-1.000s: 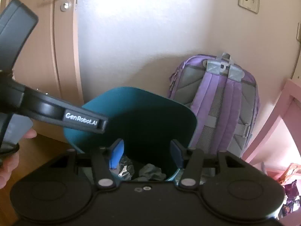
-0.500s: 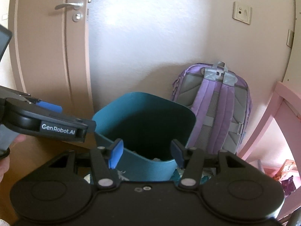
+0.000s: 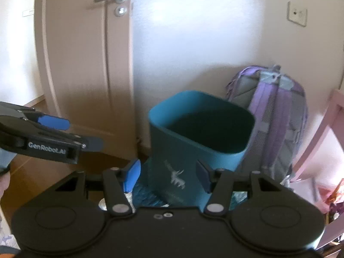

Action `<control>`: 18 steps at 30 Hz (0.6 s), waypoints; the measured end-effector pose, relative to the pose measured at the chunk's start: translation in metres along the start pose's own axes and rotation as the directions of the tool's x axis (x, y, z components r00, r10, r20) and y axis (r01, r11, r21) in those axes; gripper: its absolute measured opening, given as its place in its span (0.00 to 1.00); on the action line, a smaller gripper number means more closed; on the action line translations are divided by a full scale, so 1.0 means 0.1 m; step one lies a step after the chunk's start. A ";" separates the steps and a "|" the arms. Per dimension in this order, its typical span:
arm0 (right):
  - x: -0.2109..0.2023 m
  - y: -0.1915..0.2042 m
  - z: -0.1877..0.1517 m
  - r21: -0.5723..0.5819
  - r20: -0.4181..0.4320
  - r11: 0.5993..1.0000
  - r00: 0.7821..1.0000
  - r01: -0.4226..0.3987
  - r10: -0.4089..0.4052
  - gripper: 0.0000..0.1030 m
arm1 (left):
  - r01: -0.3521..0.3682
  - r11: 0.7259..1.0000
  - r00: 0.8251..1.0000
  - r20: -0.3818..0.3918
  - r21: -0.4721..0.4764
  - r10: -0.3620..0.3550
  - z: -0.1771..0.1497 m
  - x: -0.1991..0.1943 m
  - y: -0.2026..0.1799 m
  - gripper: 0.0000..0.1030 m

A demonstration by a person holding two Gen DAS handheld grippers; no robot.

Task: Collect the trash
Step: 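Move both tools back down toward the remaining trash on the floor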

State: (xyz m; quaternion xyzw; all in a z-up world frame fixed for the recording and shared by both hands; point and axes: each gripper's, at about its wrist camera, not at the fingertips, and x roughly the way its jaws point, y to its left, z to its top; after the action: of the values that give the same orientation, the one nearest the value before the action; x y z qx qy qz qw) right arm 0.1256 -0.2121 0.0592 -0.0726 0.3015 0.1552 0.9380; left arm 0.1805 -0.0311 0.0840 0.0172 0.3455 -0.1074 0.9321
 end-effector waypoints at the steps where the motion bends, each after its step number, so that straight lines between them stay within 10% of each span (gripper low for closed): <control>1: 0.03 0.03 -0.04 -0.004 -0.008 1.000 1.000 -0.009 0.009 0.55 | -0.004 1.000 1.000 0.002 -0.004 0.004 -0.07 -0.01 0.06 0.81; 6: 0.21 0.20 -0.30 -0.013 -0.040 0.998 0.998 -0.059 0.058 0.55 | -0.030 0.999 1.000 0.006 -0.023 0.030 -0.42 -0.01 0.35 0.98; 18: 1.10 0.39 -1.39 0.029 -0.169 0.986 0.971 -0.166 0.168 0.55 | -0.074 0.996 0.993 -0.092 -0.047 0.070 -1.36 0.56 0.96 0.99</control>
State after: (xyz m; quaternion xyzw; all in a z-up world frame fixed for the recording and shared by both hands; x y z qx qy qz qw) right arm 0.1215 -0.1808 -0.1194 -0.0531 0.3871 0.2246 0.8927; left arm 0.1547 0.0668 -0.0599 0.0109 0.3888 -0.0640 0.9190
